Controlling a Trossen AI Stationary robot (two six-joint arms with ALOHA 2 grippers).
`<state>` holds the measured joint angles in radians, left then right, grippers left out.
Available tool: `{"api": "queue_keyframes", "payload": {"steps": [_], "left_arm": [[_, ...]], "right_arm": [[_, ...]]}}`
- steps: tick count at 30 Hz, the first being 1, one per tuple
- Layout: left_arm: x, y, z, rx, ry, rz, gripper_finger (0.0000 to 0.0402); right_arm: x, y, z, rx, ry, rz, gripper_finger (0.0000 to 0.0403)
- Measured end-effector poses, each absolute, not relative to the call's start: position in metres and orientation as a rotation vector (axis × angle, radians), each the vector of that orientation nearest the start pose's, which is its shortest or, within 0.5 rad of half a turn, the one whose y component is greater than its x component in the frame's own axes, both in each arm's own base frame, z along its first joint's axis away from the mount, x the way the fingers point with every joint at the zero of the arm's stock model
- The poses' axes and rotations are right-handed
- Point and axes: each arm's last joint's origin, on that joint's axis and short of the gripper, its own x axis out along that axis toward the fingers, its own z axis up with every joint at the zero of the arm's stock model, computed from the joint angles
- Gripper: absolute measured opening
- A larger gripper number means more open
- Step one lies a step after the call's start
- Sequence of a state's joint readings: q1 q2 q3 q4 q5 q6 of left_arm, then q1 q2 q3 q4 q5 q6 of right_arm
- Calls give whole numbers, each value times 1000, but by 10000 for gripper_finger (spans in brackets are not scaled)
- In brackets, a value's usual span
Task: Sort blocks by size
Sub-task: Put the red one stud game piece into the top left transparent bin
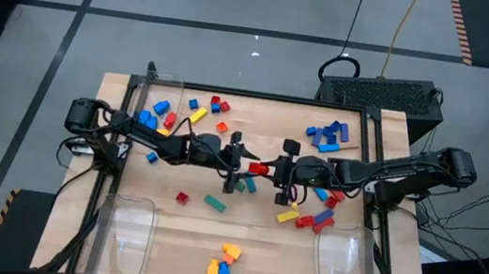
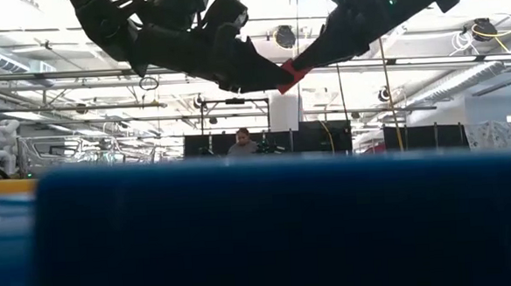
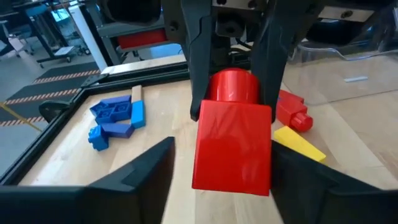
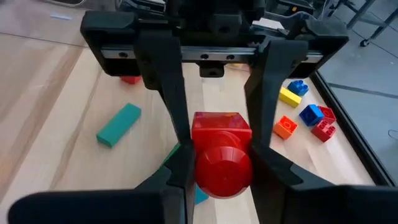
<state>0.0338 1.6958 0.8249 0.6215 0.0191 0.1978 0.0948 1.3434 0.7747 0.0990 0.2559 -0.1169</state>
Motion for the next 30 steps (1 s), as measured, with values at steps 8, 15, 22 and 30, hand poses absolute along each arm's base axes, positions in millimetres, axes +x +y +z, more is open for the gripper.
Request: {"api": "queue_keyframes", "payload": {"steps": [8,15,22,30], "left_arm": [[350,12,193,189,252,-14,136],[344,25,198,95,301,111,145],[321,45,213,7,419,392,148],[268,74,235,-119,544,848,150]], "right_arm": [[284,18,236,-173,475,-149,126],[276,10,232,-185,543,-437,222],[255,-1,218,-146,706,-714,268],[245,-2,210,-80,781,-769,261]]}}
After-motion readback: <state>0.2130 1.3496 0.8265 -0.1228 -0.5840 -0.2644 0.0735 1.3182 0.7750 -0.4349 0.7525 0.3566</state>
